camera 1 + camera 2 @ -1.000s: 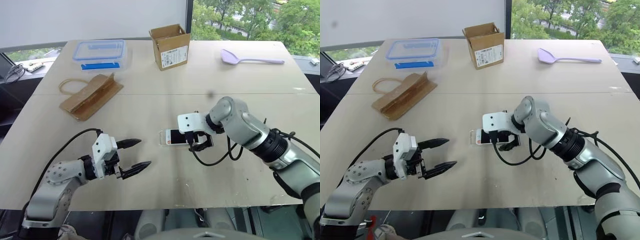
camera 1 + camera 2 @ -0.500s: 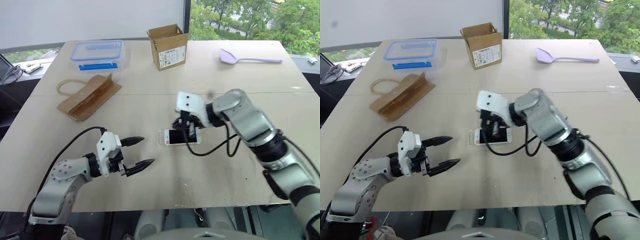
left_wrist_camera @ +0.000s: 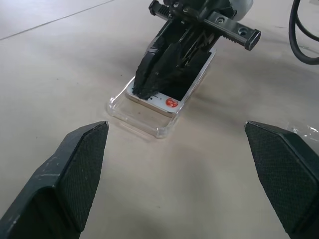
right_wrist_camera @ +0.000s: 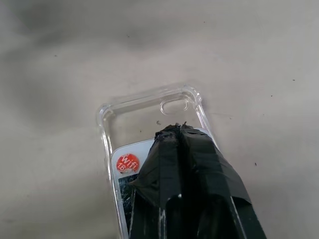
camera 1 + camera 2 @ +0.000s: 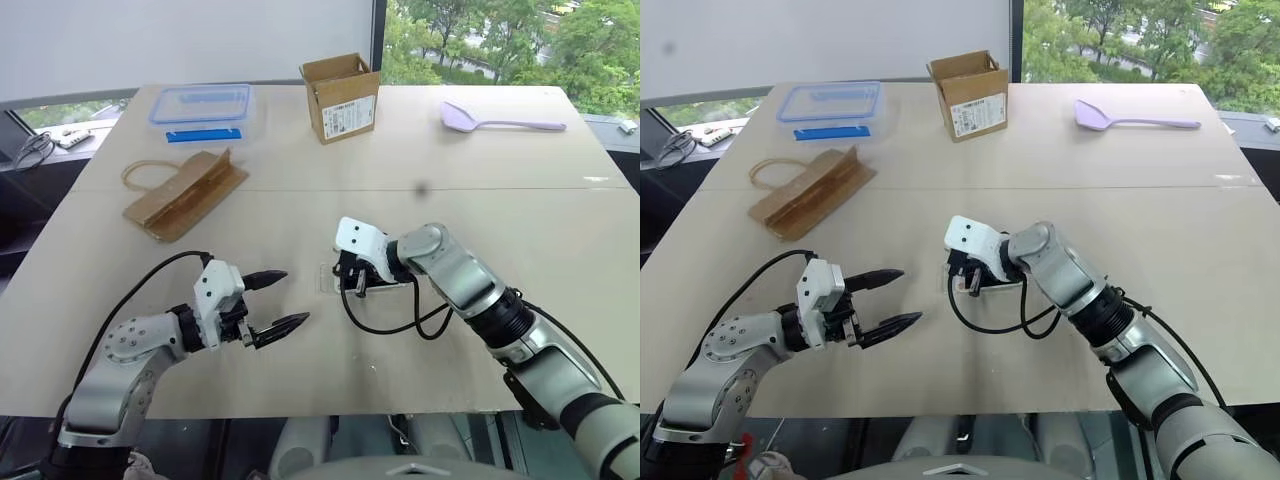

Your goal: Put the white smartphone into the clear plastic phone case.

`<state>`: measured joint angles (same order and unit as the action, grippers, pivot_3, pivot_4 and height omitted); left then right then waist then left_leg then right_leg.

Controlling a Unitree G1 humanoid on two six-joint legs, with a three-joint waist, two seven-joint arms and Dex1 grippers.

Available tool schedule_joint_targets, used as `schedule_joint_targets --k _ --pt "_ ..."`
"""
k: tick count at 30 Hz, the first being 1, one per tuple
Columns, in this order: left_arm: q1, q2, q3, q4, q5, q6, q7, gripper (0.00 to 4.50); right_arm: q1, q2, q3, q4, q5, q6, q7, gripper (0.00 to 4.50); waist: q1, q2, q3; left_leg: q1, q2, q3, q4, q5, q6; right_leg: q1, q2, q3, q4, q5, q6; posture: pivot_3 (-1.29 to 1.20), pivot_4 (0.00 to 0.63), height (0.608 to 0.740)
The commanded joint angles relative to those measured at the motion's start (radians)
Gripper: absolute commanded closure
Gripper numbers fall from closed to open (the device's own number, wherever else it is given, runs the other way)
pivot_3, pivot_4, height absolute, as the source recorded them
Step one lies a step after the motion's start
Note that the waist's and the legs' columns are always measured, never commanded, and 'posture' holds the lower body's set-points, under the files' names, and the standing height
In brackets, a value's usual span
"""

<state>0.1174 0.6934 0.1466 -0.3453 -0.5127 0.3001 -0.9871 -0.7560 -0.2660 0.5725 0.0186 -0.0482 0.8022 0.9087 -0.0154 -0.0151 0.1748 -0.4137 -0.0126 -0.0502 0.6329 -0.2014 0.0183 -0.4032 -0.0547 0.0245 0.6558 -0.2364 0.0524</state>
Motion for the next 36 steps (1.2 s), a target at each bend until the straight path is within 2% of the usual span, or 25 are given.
schedule_joint_targets --k 1,4,8,12,15,20,21,22,23,27,30,36 --pt "-0.005 0.004 0.012 -0.053 -0.016 0.009 0.013 0.0 0.053 -0.016 0.049 0.112 -0.023 0.053 -0.016 4.44 0.0 0.0 -0.003 0.0 0.0 0.0 0.0 0.0 0.0 0.0 0.0 0.0 0.0 0.0 0.0 0.0 0.15 0.74" --pt "-0.009 0.006 0.011 -0.059 -0.018 0.018 0.018 0.0 0.075 0.023 -0.015 0.114 0.011 0.019 -0.053 4.44 -0.001 0.0 -0.011 0.001 0.0 0.0 0.001 0.0 0.0 0.001 0.0 0.0 0.0 0.0 0.0 0.0 0.15 0.74" --pt "-0.016 0.016 0.001 -0.062 0.008 0.033 0.036 0.0 0.097 0.061 -0.173 -0.055 0.122 -0.025 -0.059 4.44 -0.003 0.001 -0.011 0.001 0.001 0.0 0.001 0.0 0.0 0.002 0.001 0.0 0.0 0.0 0.0 0.0 0.15 0.74" --pt "-0.046 0.013 -0.028 -0.045 0.051 0.033 0.063 0.0 0.086 0.046 -0.292 -0.224 0.227 0.114 -0.069 4.44 -0.001 0.002 -0.007 -0.002 0.0 0.0 0.001 0.0 0.0 -0.001 0.001 0.001 0.0 0.0 0.0 0.0 0.15 0.74" --pt "-0.074 0.008 -0.041 -0.039 0.04 0.056 0.066 0.8 0.088 -0.018 -0.339 -0.336 0.29 0.205 -0.054 4.5 -0.001 0.002 -0.007 -0.003 0.0 0.0 0.0 0.0 0.0 -0.002 0.001 0.0 0.0 0.0 0.0 0.0 0.15 0.74" --pt "-0.134 -0.004 -0.072 0.017 0.076 0.064 0.09 3.21 0.122 -0.201 -0.36 -0.46 0.323 0.266 -0.05 4.5 0.001 0.002 -0.007 -0.003 0.0 0.0 -0.001 0.0 0.0 -0.002 0.0 0.0 -0.001 0.0 0.0 0.0 0.15 0.74" --pt "-0.145 -0.002 -0.086 0.032 0.09 0.059 0.087 3.83 0.14 -0.248 -0.354 -0.474 0.314 0.266 -0.054 4.5 0.0 0.002 -0.007 -0.003 0.0 0.0 -0.001 0.0 0.0 -0.002 0.0 0.0 -0.001 0.0 0.0 0.0 0.15 0.74" --pt "-0.154 -0.001 -0.097 0.048 0.101 0.053 0.084 4.23 0.156 -0.287 -0.348 -0.482 0.307 0.259 -0.055 4.5 0.0 0.002 -0.006 -0.003 0.0 0.0 -0.001 0.0 0.0 -0.002 0.0 0.0 -0.001 0.0 0.0 0.0 0.15 0.74" --pt "-0.167 -0.004 -0.108 0.068 0.111 0.045 0.081 4.43 0.182 -0.334 -0.344 -0.493 0.299 0.252 -0.055 4.5 0.0 0.002 -0.006 -0.004 0.0 0.0 -0.001 0.0 0.0 -0.002 0.0 0.0 -0.002 0.0 0.0 0.0 0.15 0.74" --pt "-0.213 -0.005 -0.151 0.146 0.165 0.024 0.076 4.43 0.264 -0.443 -0.344 -0.516 0.287 0.236 -0.077 4.5 0.0 0.001 -0.006 -0.005 0.0 0.0 -0.001 0.0 0.0 -0.002 0.0 0.0 -0.003 0.0 0.0 0.0 0.15 0.74" --pt "-0.235 -0.016 -0.174 0.18 0.189 0.027 0.079 4.43 0.284 -0.472 -0.304 -0.509 0.257 0.215 -0.102 4.5 -0.005 0.001 -0.005 -0.005 0.001 0.002 -0.001 0.0 0.0 -0.003 0.001 0.001 -0.003 0.0 0.0 0.0 0.15 0.74" --pt "-0.252 -0.061 -0.232 0.214 0.236 0.027 0.094 4.43 0.238 -0.409 -0.172 -0.436 0.189 0.169 -0.153 4.5 -0.001 0.001 -0.005 -0.005 0.002 0.001 -0.001 0.0 0.0 -0.003 0.001 0.001 -0.003 0.0 0.001 0.0 0.15 0.74"
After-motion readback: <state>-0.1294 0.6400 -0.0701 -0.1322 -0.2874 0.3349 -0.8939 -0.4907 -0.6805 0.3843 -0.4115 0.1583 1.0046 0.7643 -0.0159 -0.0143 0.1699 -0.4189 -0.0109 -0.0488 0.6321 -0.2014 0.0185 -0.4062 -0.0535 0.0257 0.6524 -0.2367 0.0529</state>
